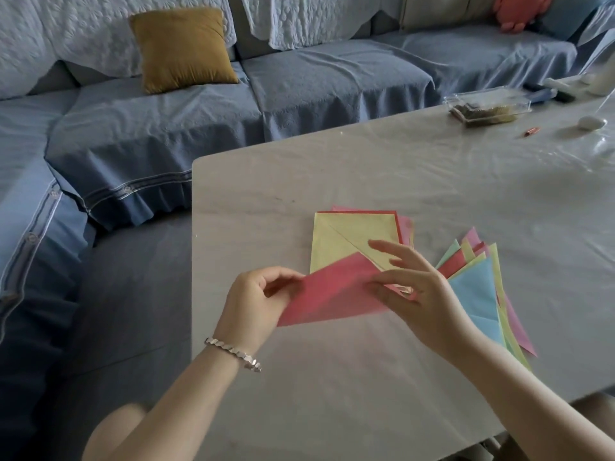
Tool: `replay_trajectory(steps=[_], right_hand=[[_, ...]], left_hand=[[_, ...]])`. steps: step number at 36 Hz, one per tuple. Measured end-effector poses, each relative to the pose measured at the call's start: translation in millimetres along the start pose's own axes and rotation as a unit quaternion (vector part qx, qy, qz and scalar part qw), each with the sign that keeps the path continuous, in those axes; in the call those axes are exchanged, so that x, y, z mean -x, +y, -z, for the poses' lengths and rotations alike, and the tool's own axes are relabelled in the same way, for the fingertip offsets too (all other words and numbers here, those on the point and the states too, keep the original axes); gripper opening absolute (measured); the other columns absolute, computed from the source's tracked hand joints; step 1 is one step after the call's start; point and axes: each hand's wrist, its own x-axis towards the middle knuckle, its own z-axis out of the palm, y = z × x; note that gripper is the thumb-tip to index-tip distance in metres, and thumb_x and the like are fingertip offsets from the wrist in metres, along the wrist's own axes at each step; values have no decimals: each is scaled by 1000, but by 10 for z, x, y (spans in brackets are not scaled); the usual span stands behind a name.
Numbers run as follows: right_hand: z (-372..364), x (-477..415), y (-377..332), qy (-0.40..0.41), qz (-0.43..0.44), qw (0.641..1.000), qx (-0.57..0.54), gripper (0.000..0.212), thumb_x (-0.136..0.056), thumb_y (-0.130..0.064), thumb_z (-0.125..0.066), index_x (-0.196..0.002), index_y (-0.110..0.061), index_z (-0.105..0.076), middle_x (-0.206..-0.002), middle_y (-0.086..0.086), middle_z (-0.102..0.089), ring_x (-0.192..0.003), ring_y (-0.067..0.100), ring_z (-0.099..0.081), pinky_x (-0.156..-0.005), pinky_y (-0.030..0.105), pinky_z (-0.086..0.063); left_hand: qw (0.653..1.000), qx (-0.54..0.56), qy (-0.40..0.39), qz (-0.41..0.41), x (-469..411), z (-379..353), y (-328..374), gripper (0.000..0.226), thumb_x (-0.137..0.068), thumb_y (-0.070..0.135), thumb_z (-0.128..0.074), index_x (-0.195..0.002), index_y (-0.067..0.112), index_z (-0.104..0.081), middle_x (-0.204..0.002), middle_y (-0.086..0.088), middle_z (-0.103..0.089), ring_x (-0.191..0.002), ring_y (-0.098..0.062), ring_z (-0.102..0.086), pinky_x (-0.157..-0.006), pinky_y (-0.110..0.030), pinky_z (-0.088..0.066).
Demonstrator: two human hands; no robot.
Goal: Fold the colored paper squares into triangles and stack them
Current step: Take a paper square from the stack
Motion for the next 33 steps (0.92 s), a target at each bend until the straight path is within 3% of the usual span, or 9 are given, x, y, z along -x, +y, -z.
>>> replay_trajectory(steps=[4,8,11,15,18,22,24,27,33], right_hand=[[-11,3,-49,30,-79,991,-108,29,-78,-5,-68,-76,-35,-67,-88,-25,-68,-85,-11,-60,-72,4,-42],[-31,27,-55,52,-121,983,-126,28,-77,-3,-70,-71,-30,-68,-69,-24,-68,-66,-10,-60,-66,3,-42],[-45,35,-78,70,-135,981,-118,23,-77,-7,-71,-70,-30,-70,-67,-24,-68,-63,-9,-59,-63,3,-43],[-49,48,-124,74,-157,977,-125,26,-76,-8,-72,-67,-32,-68,-64,-24,-67,-61,-9,-59,-62,3,-43],[-57,53,-168,81,-166,975,-126,26,-75,-7,-72,-66,-32,-67,-60,-27,-65,-60,-11,-59,-61,2,-42],[-53,63,-218,90,-165,975,-120,22,-75,-7,-72,-69,-28,-70,-58,-28,-63,-58,-12,-58,-58,1,-41],[-42,68,-242,96,-164,974,-122,18,-76,-5,-71,-71,-23,-71,-57,-28,-63,-59,-13,-58,-58,0,-40],[-35,84,-257,108,-163,972,-134,26,-77,-1,-70,-71,-26,-68,-60,-24,-66,-58,-12,-58,-57,1,-40],[-29,100,-321,124,-181,959,-181,26,-78,-4,-69,-81,-29,-65,-61,-16,-69,-55,-4,-60,-54,8,-44]], left_hand=[[999,15,-40,10,30,-26,65,29,-80,4,-67,-68,29,-69,-66,16,-70,-63,4,-64,-59,-7,-45],[999,-7,-48,17,57,-67,65,20,-83,10,-65,-73,26,-70,-69,10,-71,-63,1,-63,-60,-8,-45],[1000,-24,-15,-8,123,-112,112,12,-88,22,-59,-88,25,-71,-77,16,-70,-72,5,-64,-65,-6,-45],[997,-39,18,-64,207,-185,204,33,-77,39,-64,-107,26,-67,-91,20,-66,-86,8,-61,-76,-4,-44],[992,-68,38,-100,210,-254,221,35,-74,20,-74,-108,27,-67,-92,21,-65,-90,8,-59,-78,-1,-41],[990,-65,54,-111,203,-330,226,31,-77,3,-68,-101,22,-71,-89,18,-68,-87,8,-61,-76,-1,-42],[989,-57,69,-117,204,-352,233,27,-77,2,-68,-97,20,-73,-86,17,-68,-85,5,-62,-76,-3,-44],[988,-51,79,-124,210,-367,258,24,-76,3,-70,-94,20,-74,-83,25,-63,-86,6,-62,-75,0,-42],[987,-38,82,-135,237,-344,271,24,-76,4,-72,-93,21,-74,-82,24,-64,-83,7,-62,-73,-1,-42]])
